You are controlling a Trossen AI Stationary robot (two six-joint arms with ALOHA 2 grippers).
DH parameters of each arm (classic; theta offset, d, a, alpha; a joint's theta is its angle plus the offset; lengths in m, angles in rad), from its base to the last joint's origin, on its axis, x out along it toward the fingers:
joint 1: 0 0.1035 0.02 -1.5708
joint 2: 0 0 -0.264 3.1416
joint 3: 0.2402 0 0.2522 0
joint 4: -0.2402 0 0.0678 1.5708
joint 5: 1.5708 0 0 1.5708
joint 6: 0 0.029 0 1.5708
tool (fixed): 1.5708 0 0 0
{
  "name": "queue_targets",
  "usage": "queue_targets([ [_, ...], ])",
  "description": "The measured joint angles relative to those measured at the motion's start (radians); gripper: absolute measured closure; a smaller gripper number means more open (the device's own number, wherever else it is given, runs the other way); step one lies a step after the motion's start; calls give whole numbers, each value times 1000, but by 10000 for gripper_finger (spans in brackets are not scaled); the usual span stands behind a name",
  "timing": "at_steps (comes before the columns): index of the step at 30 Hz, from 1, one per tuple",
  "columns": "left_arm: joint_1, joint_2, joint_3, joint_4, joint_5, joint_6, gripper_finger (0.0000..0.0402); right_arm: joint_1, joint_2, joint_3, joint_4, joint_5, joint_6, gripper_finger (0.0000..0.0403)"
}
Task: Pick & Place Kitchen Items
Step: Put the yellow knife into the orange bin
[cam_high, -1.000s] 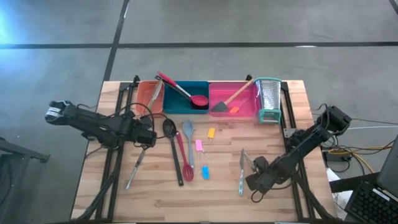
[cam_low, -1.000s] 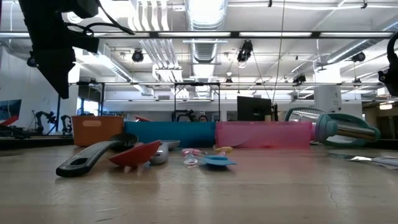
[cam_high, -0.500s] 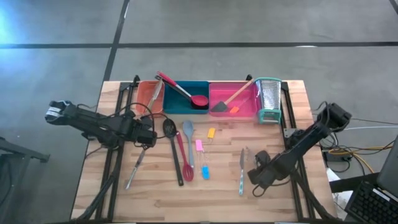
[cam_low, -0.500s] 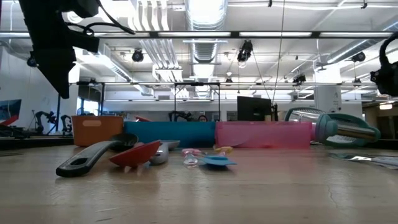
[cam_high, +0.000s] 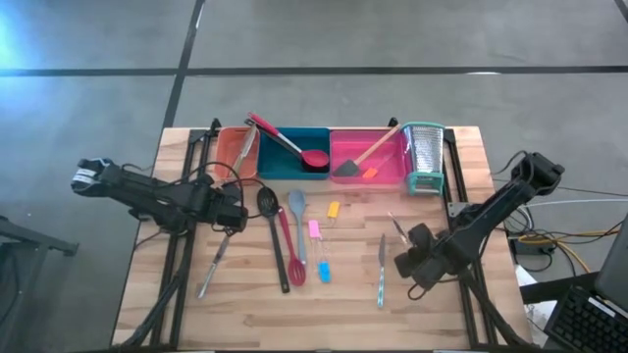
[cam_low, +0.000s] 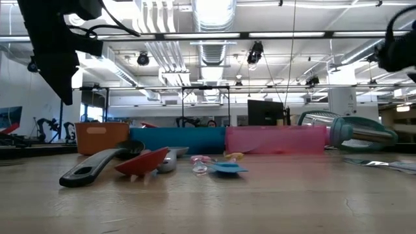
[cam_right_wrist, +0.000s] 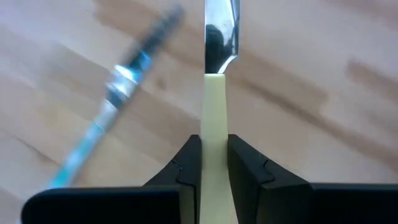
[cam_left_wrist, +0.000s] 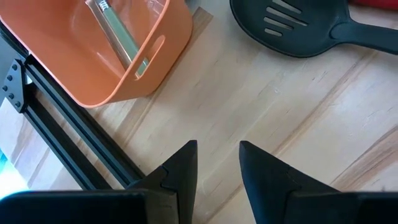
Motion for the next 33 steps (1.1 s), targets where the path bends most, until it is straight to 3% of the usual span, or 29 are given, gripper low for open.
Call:
queue_targets([
  [7,0,0,0,4,0,0,278,-47,-113,1,1,236,-152,361],
  [13,0,-1,0,13,5,-9,279,-154,-206,2,44,339,-403,361],
  [19,0,-1,0,51,39,-29,278,-275,-244,2,300,343,-799,361],
  [23,0,-1,0,58,34,-31,278,-338,-246,2,523,288,-1054,361],
  [33,0,-1,0,141,43,-27,280,-447,-172,-3,947,216,-1464,362],
])
